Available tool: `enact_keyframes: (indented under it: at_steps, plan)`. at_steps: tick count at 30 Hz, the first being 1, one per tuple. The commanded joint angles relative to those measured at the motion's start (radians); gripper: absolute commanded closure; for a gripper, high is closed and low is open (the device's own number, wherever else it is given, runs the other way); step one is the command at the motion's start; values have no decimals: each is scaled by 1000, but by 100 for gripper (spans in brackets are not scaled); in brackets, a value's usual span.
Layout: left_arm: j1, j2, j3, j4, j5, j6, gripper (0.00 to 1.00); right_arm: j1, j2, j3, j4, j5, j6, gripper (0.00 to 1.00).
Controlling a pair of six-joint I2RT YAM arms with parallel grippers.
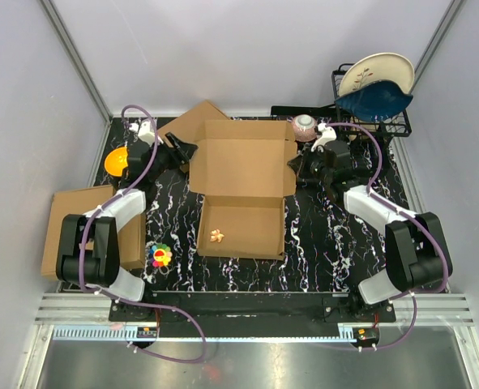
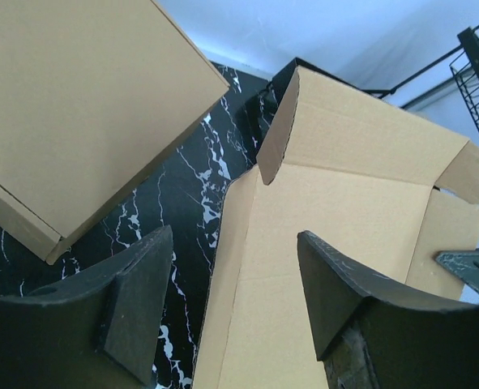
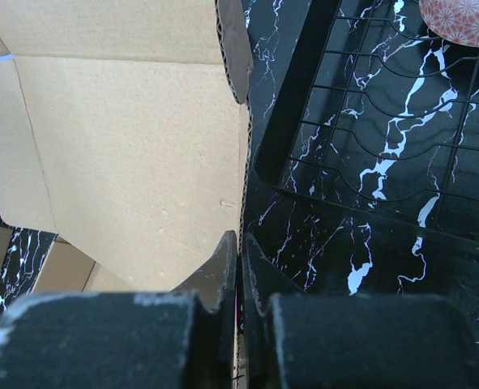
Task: Fold the paper box
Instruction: Close the paper box at the center of the board.
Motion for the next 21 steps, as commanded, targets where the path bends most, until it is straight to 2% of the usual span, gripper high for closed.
enact_keyframes:
  at_steps: [1,7,21]
  plan:
    - [4,41,58,93,91,42,35,8,-43,-2,54,0,-10,97]
    - [4,89,66,117,104,39,39,8,-40,3,57,-10,-6,98]
    - [7,146,92,214,191,-7,69,9,-37,13,45,-11,-13,99]
